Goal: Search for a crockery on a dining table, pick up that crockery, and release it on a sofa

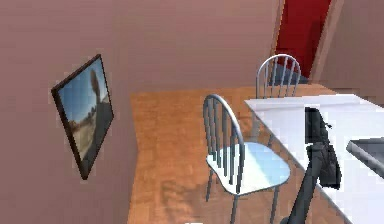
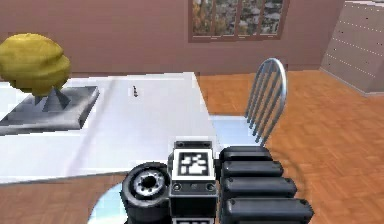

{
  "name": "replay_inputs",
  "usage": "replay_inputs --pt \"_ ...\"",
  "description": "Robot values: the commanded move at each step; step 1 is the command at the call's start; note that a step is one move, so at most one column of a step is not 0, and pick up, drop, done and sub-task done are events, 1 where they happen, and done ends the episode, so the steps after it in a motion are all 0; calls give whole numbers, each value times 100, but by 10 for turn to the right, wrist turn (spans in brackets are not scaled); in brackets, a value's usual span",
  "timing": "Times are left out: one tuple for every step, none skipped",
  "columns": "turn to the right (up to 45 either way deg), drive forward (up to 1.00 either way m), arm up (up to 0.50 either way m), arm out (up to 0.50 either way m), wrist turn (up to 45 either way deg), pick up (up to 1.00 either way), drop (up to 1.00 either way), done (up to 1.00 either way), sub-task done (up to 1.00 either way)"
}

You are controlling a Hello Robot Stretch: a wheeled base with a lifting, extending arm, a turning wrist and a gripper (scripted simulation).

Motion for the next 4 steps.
replay_inputs --pt "-60 0 0 0 0 0 0 0 0" --pt "0 100 0 0 0 0 0 0 0" --pt "-60 0 0 0 0 0 0 0 0" --pt "0 35 0 0 0 0 0 0 0"
